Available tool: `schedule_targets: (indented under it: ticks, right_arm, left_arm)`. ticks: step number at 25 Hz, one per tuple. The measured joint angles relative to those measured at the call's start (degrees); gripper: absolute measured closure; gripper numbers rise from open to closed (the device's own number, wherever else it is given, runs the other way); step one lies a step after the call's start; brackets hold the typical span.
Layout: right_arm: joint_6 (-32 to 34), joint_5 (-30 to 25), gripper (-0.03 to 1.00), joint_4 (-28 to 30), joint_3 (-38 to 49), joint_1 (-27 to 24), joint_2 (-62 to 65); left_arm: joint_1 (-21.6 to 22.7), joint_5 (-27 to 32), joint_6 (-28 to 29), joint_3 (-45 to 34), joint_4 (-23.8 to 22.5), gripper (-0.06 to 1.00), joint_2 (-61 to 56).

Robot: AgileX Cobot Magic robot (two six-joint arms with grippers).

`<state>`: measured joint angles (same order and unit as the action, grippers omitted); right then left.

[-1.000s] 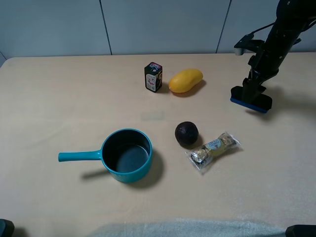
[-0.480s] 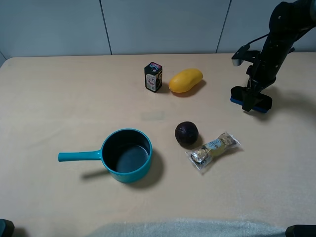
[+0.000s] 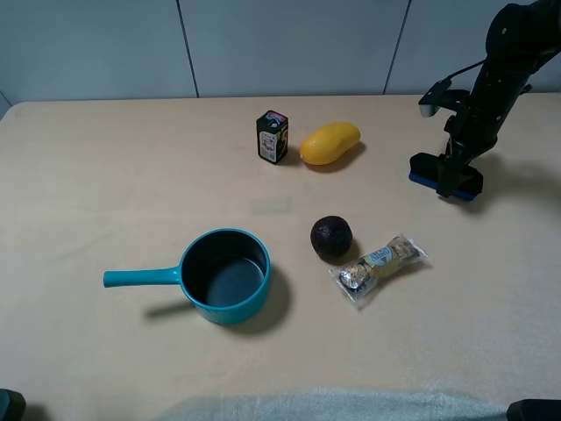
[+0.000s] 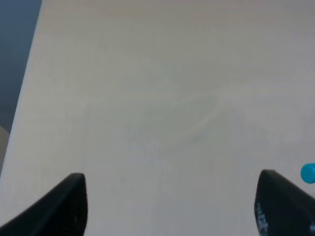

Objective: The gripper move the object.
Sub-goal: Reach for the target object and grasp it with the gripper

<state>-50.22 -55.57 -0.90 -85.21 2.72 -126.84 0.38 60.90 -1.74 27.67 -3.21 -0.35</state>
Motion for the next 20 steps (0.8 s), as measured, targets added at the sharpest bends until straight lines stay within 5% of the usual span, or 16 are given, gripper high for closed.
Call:
schedule_targets:
  ticks: [6, 20]
  right_arm:
    - [0.0, 0.4, 0.32, 0.0, 0.0, 0.0, 0.0]
    - [0.0, 0.5, 0.56, -0.6, 0.0, 0.0, -0.2]
  left_arm:
    - [0.0, 0.0, 0.0, 0.0, 0.0, 0.24, 0.0]
    - [0.0, 0.0, 0.0, 0.0, 0.0, 0.24, 0.0]
